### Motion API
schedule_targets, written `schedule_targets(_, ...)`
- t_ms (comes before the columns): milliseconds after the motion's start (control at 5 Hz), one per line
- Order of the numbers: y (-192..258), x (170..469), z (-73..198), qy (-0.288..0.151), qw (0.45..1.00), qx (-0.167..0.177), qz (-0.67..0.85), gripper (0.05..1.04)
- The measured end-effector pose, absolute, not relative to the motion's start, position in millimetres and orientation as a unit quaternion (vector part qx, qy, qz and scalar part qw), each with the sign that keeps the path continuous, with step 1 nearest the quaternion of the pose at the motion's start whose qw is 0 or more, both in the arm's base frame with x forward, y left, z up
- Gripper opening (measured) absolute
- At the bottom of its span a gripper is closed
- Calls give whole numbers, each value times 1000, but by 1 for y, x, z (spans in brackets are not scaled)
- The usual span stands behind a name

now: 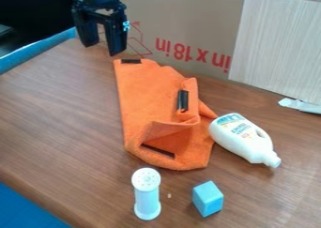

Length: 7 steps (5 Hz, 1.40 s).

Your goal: Fold the cloth from top left to bottom right

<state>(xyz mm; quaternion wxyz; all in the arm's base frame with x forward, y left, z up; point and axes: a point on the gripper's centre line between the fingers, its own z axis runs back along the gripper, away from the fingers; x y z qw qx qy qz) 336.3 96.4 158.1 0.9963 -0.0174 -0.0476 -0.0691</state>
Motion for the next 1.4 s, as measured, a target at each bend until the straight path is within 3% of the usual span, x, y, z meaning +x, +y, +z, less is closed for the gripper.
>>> schedule_targets(200, 96, 336, 145, -31, 997, -24, -69, 1001)
schedule_targets(400, 99, 342, 143, -45, 995, -17, -86, 1001)
schedule_targets(600, 113, 356, 133, -51, 994, 21, -92, 1001)
schedule_targets(1000, 121, 396, 123, -90, 977, 50, -188, 1001)
schedule_targets(1400, 126, 440, 122, -118, 935, 45, -332, 1001)
